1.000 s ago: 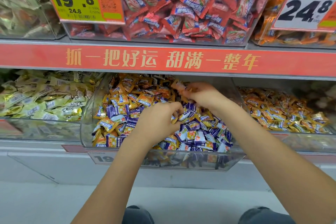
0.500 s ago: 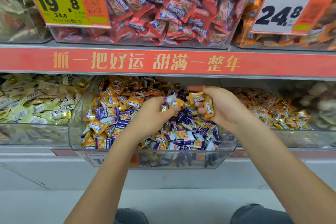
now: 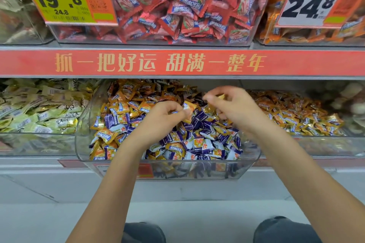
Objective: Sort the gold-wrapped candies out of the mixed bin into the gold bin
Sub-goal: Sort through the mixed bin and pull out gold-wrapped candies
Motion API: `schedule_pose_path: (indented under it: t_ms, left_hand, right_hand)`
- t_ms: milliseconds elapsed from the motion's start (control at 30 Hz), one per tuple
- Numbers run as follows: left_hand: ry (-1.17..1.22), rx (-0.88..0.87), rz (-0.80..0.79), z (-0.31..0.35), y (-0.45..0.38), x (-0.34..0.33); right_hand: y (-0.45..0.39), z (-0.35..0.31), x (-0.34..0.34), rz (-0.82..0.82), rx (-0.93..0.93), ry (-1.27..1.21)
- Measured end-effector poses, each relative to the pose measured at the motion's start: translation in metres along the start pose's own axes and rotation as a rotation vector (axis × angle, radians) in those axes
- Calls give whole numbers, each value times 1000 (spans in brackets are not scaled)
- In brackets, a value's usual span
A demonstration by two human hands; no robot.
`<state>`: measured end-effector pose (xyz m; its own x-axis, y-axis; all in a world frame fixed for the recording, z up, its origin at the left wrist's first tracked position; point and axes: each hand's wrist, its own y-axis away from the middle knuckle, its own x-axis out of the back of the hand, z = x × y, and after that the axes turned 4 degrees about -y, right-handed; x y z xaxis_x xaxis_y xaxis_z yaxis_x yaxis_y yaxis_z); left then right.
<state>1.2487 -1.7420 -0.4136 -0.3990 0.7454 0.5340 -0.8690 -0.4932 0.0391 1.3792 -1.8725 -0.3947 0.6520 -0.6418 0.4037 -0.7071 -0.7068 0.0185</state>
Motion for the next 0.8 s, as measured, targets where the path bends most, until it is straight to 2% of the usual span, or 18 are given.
schedule_pose_path:
  t_ms: [67,133,233,367,500,600,700,800]
  left_hand:
    - [43,36,69,-3,-3,2]
    - [79,76,113,-3,-4,3]
    - [163,130,66,0,-1,4]
    - [156,168,9,2,3,3]
    - [186,192,10,2,6,5]
    - [242,207,3,3,7,8]
    - [390,232,-31,5,9,10]
    - [554,306,-45,5,10,13]
  right_hand:
    - [-2,-3,11,95,78,180]
    - [0,-4,11,14,84,416]
    - [7,0,1,-189,-48,716]
    - [11,5,-10,-180,-132,931]
    - [8,11,-17,-213,-206,1008]
    - [8,8,-14,-187,-154,1016]
    - [12,5,-11,-82,-96,983]
    - [14,6,-16,-113,-134,1014]
